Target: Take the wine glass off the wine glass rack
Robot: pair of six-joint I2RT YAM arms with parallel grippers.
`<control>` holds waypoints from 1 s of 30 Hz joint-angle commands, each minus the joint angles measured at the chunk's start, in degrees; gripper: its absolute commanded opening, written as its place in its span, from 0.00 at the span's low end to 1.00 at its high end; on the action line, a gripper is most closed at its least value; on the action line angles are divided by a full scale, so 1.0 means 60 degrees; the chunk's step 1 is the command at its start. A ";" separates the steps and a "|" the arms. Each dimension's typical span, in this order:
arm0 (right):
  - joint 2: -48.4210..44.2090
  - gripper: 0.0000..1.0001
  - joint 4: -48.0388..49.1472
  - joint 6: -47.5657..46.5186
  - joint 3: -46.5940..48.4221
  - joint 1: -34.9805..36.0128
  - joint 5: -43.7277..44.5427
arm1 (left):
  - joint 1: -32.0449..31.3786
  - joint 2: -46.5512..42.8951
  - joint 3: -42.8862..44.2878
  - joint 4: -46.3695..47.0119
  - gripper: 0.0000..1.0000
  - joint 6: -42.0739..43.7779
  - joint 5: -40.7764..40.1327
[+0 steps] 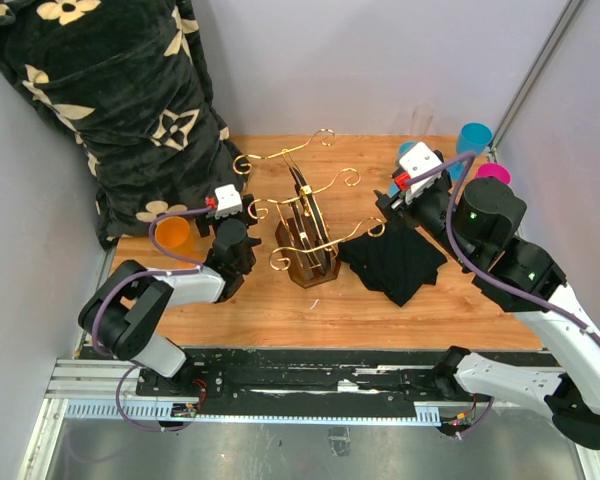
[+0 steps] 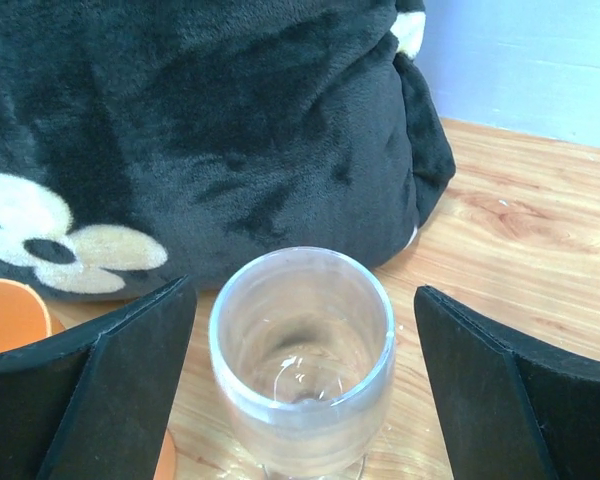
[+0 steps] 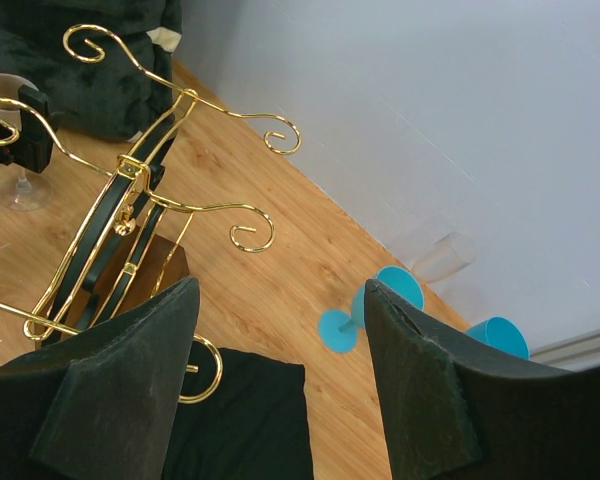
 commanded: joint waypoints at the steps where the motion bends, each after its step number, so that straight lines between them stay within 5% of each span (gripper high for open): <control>1: 0.0075 0.68 0.0328 0.0075 0.0048 -0.0201 0.0183 | -0.0172 -0.0957 0.0068 -0.0367 0.97 -0.0240 -0.0587; 10: 0.1079 0.78 -0.0309 0.2364 0.0825 -0.1928 -0.1413 | -0.0171 -0.3875 0.0537 -0.4690 1.00 -0.1090 0.0012; 15: 0.2187 0.94 -0.1139 0.3912 0.1835 -0.3600 -0.2498 | -0.0178 -0.5009 0.1541 -0.6695 1.00 -0.1256 0.0025; 19: 0.3459 0.98 -0.1769 0.5025 0.3099 -0.5427 -0.4606 | -0.0139 -0.4760 0.3909 -0.8589 1.00 -0.1419 0.0080; 25: 0.4355 0.98 -0.1731 0.5692 0.3573 -0.6943 -0.5736 | -0.0039 -0.3327 0.7993 -1.2048 1.00 -0.1987 0.1258; 30: 0.4517 0.98 -0.1662 0.5908 0.3287 -0.7160 -0.5556 | -0.0030 -0.2869 0.9040 -1.2697 1.00 -0.1789 0.1956</control>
